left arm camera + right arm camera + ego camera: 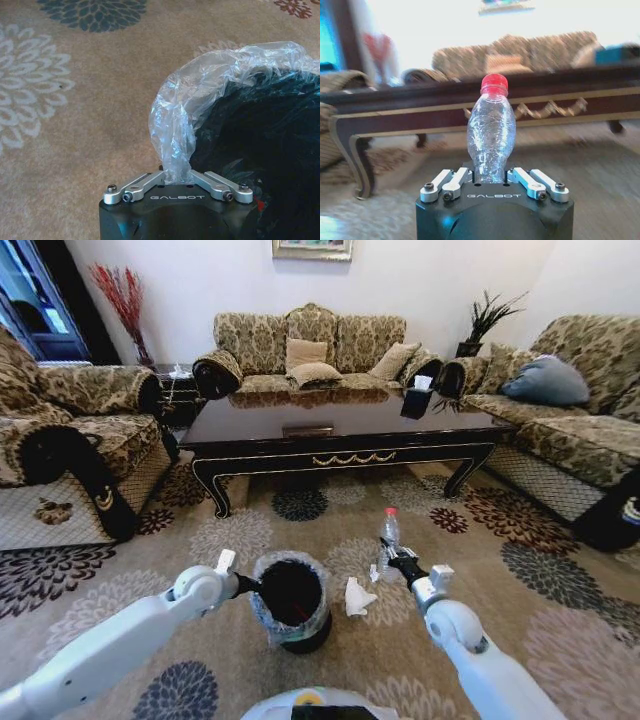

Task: Move to the front of the table and pick up the trash from the floor, then place it into the trash bin.

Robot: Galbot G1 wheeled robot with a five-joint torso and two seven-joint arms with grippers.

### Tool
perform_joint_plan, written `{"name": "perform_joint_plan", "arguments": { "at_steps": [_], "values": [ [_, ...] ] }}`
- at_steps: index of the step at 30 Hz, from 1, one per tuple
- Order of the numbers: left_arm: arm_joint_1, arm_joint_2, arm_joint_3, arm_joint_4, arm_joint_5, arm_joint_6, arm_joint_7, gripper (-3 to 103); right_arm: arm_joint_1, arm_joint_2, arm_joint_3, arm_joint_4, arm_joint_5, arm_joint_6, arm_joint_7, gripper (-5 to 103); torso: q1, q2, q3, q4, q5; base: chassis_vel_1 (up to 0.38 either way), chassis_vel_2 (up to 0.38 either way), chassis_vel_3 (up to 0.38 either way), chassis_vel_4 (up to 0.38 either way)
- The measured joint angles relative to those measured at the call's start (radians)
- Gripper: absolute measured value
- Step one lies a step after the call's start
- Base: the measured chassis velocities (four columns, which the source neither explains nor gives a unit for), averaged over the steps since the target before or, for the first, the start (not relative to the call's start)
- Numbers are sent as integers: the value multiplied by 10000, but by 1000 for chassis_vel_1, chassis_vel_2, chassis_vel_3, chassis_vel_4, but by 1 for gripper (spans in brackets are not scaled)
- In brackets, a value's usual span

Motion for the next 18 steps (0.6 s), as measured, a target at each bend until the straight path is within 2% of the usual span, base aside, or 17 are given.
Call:
{"name": "perform_joint_plan", "arguments": {
  "at_steps": [4,6,7,10,12,18],
  "values": [
    [-624,-142,601,109,-196,1,-90,0,-280,-28,5,440,-408,505,-528,25,0,0,1,-1,1,0,0,0,0],
    [-1058,-354,965,255,-394,2,-218,0,-451,-4,36,548,-1084,1139,-1171,25,0,0,1,-1,1,0,0,0,0],
    [-1058,-354,965,255,-394,2,-218,0,-451,-4,36,548,-1084,1139,-1171,25,0,0,1,-1,1,0,0,0,0],
    [-1632,-640,1451,438,-641,1,-384,0,-715,72,27,725,-1894,1682,-1754,25,0,0,1,-1,3,0,0,0,0],
    [-2157,-925,1896,616,-859,2,-505,0,-962,157,-61,996,-2063,1856,-2103,25,0,0,1,-2,1,0,0,0,0],
    [-2881,-1393,2443,856,-1149,2,-691,0,-1127,313,-290,1161,-2233,1958,-2373,25,0,0,1,-2,2,0,0,0,0]
  ]
}}
